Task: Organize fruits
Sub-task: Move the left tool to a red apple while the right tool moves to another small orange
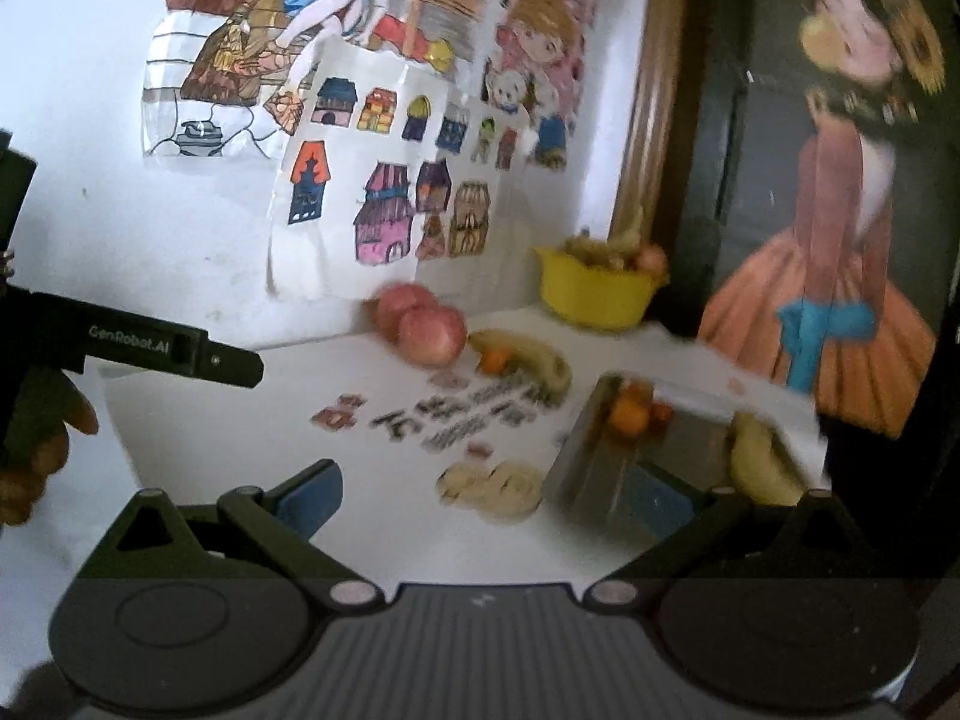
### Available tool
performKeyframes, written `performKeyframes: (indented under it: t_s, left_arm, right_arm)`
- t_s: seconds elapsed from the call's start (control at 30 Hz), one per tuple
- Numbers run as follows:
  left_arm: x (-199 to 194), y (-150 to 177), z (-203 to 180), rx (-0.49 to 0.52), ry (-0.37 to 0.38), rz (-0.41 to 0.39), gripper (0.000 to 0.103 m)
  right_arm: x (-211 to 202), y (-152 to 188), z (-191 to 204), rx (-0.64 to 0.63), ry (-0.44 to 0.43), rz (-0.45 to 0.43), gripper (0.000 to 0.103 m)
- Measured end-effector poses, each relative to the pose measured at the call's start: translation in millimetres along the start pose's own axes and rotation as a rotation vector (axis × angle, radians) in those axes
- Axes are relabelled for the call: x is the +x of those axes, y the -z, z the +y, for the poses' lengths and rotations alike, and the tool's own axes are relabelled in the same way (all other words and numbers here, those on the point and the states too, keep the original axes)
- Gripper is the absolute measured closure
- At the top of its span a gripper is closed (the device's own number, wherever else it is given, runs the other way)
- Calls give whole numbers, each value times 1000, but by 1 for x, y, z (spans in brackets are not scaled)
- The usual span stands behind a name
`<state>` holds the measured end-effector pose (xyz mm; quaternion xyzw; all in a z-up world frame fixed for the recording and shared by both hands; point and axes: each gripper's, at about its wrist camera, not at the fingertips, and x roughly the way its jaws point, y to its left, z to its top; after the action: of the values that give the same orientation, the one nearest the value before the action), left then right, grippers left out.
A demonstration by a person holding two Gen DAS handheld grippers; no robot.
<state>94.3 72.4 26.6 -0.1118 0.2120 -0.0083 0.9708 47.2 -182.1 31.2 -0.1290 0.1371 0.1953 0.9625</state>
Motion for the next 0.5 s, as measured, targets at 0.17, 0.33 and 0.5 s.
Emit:
performKeyframes:
  t_s: [0.17,0.33,0.5]
  left_arm:
    - [35,-20,-10,4,26,0,1]
    - [69,-39,-20,21,16,12,1]
    - [108,-55,-28,35,-52,62,1]
  right_arm:
    - [19,-18,-11,-101,37,-32,0]
    - [36,-22,-21,-110,31,-47,0]
    - [44,-14,-27,-53,-31,-55,0]
